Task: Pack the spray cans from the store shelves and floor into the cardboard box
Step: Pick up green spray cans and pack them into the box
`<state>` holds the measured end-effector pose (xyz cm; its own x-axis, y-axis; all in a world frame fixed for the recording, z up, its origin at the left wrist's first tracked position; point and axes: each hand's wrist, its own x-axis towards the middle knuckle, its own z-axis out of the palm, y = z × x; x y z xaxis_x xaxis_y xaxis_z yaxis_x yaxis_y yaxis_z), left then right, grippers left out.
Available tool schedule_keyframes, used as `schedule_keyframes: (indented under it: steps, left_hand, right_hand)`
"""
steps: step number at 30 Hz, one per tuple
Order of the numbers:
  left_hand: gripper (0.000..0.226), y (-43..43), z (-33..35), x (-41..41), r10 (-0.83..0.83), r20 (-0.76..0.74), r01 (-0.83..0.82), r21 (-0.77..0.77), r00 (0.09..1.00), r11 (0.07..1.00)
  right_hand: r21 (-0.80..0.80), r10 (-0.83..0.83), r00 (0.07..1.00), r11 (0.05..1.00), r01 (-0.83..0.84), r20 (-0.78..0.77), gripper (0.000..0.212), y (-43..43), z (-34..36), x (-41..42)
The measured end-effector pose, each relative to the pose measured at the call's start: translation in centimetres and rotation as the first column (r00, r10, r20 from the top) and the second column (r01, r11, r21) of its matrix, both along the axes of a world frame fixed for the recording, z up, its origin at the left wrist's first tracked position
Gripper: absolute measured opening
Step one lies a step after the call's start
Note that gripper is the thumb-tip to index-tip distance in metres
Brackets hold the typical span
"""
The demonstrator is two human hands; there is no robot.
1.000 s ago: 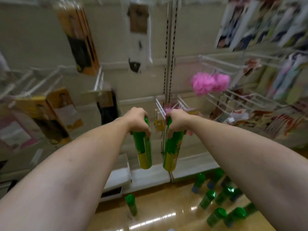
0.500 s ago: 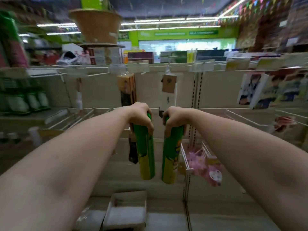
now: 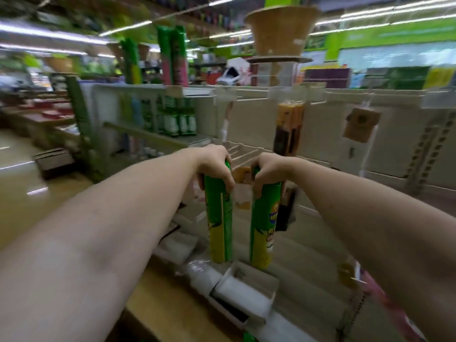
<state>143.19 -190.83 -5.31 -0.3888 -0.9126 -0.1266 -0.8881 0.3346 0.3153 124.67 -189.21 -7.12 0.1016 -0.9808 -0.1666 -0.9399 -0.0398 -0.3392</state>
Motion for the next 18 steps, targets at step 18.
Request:
schedule_keyframes:
  steps: [18]
  left_hand:
    - [0.042, 0.2, -4.6, 28.5, 0.514, 0.022, -0.513, 0.106, 0.858, 0.852]
  right_hand:
    - [0.072, 0.459, 0.888, 0.887, -0.457, -0.026, 0.048, -8.9, -4.2, 30.1]
